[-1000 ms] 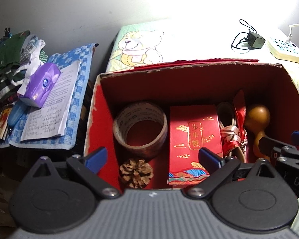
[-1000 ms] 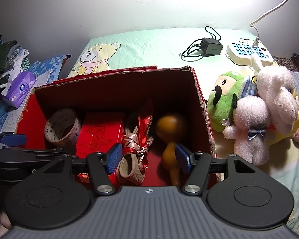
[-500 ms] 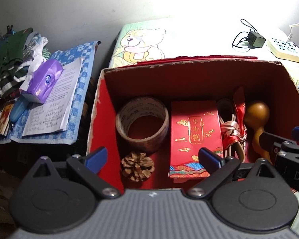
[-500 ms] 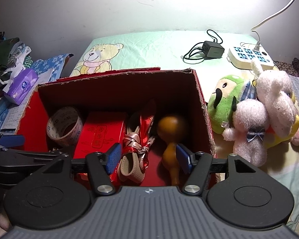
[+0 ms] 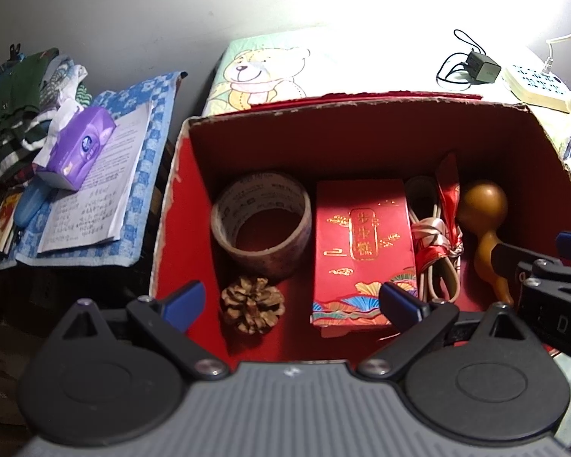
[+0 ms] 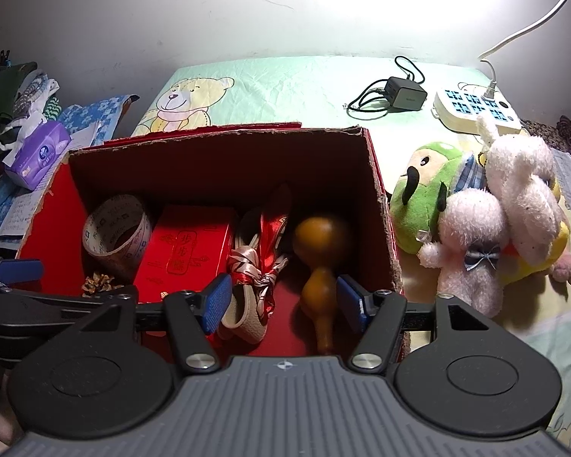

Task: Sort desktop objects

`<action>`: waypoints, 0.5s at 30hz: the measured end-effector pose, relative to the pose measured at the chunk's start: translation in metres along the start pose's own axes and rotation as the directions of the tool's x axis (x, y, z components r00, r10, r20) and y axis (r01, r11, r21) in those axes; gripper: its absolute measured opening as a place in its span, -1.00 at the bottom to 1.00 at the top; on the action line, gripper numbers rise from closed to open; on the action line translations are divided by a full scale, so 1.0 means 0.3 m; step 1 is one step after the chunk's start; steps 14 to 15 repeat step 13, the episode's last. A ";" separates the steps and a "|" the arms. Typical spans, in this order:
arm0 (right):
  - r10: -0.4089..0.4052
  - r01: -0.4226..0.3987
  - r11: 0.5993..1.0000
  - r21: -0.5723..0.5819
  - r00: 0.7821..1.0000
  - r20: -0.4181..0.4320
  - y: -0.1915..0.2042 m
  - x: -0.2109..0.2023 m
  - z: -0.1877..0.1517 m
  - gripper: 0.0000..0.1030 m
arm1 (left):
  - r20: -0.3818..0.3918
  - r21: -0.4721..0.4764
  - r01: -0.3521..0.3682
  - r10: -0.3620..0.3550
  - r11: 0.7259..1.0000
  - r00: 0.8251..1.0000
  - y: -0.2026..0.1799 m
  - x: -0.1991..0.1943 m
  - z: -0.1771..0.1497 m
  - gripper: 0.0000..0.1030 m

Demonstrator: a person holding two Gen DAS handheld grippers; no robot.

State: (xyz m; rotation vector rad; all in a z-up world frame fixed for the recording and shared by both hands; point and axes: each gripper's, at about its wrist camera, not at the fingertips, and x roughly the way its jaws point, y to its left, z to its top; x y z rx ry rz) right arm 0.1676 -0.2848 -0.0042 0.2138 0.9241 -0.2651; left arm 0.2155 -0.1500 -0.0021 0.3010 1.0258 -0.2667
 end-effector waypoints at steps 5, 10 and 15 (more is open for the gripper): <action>-0.002 0.002 1.000 -0.004 1.000 0.003 -0.003 -0.004 -0.007 0.24 | -0.001 -0.013 0.018 -0.018 1.000 1.000 0.008 0.001 -0.008 0.87; 0.009 -0.009 1.000 0.001 1.000 0.011 0.000 -0.010 -0.014 0.24 | 0.016 -0.021 0.017 -0.017 1.000 1.000 0.017 -0.016 -0.015 0.77; 0.012 -0.012 1.000 0.004 1.000 0.023 0.006 -0.015 -0.014 0.24 | 0.036 -0.028 0.009 -0.008 1.000 0.999 0.027 -0.031 -0.016 0.75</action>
